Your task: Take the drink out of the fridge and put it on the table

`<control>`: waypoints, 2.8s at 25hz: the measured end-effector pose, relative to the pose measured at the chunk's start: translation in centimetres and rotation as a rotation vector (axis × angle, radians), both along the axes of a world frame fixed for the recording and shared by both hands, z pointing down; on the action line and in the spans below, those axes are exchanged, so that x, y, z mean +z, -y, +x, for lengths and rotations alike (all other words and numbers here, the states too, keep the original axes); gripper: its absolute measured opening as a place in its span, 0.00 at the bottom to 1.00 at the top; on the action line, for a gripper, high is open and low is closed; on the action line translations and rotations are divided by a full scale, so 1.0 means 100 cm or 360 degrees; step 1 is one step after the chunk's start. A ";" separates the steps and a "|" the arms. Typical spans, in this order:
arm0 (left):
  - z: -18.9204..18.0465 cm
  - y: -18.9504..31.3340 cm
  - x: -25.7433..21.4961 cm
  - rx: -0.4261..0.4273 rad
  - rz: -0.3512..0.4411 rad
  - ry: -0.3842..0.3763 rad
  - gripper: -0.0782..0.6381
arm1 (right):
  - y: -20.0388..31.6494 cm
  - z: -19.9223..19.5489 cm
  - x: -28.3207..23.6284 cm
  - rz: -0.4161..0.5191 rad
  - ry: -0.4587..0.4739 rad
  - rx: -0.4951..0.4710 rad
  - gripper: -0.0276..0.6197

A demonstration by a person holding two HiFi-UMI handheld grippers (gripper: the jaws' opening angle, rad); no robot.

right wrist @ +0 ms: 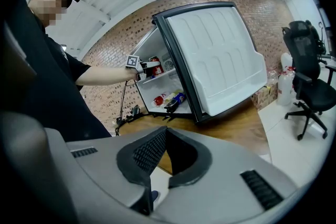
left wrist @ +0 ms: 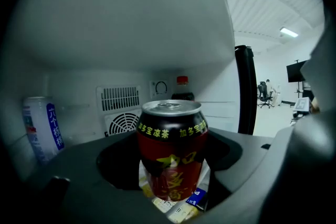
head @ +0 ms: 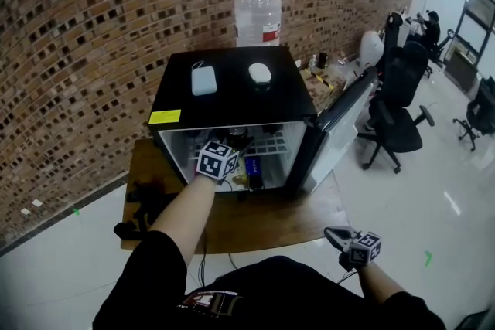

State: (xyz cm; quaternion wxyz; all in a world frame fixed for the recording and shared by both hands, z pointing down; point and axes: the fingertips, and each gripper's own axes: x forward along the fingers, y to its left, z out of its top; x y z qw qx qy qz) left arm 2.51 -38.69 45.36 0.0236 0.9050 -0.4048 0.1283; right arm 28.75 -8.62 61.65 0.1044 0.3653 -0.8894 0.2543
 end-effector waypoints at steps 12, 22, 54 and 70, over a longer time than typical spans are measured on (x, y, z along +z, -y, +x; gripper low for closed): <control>-0.017 -0.111 0.025 0.0231 0.0048 -0.0065 0.57 | 0.021 -0.052 0.000 -0.0022 0.0040 -0.0184 0.03; -0.028 -0.177 0.154 0.0271 -0.0182 -0.0010 0.57 | 0.035 -0.087 0.010 -0.0043 0.0007 -0.0322 0.03; 0.018 -0.225 0.299 0.0466 -0.0444 0.0036 0.61 | 0.019 -0.098 0.014 -0.0212 0.0013 -0.0309 0.03; -0.116 -0.277 0.241 -0.0012 -0.0597 -0.0328 0.52 | 0.023 -0.124 0.014 -0.0146 0.0053 -0.0420 0.03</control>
